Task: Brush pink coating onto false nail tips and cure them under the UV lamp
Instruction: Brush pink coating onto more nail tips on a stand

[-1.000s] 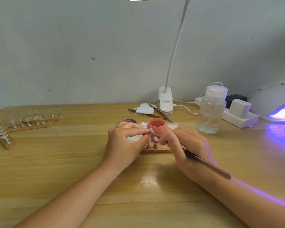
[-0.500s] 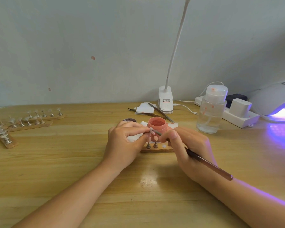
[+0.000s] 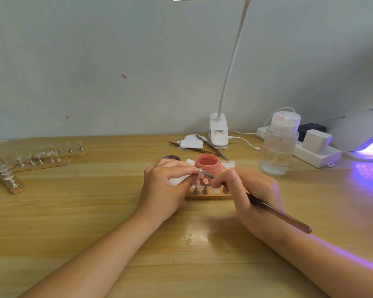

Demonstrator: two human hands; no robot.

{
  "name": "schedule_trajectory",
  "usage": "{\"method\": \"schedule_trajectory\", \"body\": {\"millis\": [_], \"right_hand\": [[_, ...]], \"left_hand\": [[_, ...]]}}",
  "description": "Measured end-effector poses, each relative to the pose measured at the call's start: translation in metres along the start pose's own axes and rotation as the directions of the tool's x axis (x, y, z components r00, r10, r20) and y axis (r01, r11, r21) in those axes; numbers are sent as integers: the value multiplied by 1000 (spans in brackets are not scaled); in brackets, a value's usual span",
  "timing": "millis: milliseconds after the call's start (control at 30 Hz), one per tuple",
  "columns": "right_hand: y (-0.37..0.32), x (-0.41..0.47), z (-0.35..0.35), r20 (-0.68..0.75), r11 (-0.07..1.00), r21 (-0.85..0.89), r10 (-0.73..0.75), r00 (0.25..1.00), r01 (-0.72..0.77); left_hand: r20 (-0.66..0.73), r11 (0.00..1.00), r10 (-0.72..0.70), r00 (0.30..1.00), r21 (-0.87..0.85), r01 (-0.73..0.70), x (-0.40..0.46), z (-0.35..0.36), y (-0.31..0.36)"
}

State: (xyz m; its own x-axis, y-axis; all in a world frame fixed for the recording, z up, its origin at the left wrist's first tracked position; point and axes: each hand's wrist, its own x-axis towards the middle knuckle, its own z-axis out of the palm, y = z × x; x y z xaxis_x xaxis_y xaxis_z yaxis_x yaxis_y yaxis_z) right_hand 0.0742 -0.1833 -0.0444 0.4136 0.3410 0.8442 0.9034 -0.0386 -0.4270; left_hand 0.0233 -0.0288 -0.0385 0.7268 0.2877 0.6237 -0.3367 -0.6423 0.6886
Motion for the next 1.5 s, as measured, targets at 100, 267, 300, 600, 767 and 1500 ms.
{"method": "schedule_trajectory", "body": {"millis": [100,267,300,600,767,1500], "right_hand": [[1,-3,-1,38,987,116,107,994,-111],[-1,-2,0,13,991,87,102,995,-103],[0,-2,-1,26,985,108,130,991,-132],[-3,-2,0,57,958,157,232,971,-239],[-5,0,1,10,980,124,156,988,-156],[-7,-1,2,10,944,200,264,964,-261]], "left_hand": [[11,1000,6,1000,2,-6,0,0,-2],[12,999,48,999,6,-48,1,1,-7],[15,998,55,998,8,-55,1,1,-8],[-5,996,50,999,-76,-51,1,1,-9],[-1,996,45,999,-78,-45,1,1,-9],[11,992,16,1000,-128,-14,1,0,-7]]}}
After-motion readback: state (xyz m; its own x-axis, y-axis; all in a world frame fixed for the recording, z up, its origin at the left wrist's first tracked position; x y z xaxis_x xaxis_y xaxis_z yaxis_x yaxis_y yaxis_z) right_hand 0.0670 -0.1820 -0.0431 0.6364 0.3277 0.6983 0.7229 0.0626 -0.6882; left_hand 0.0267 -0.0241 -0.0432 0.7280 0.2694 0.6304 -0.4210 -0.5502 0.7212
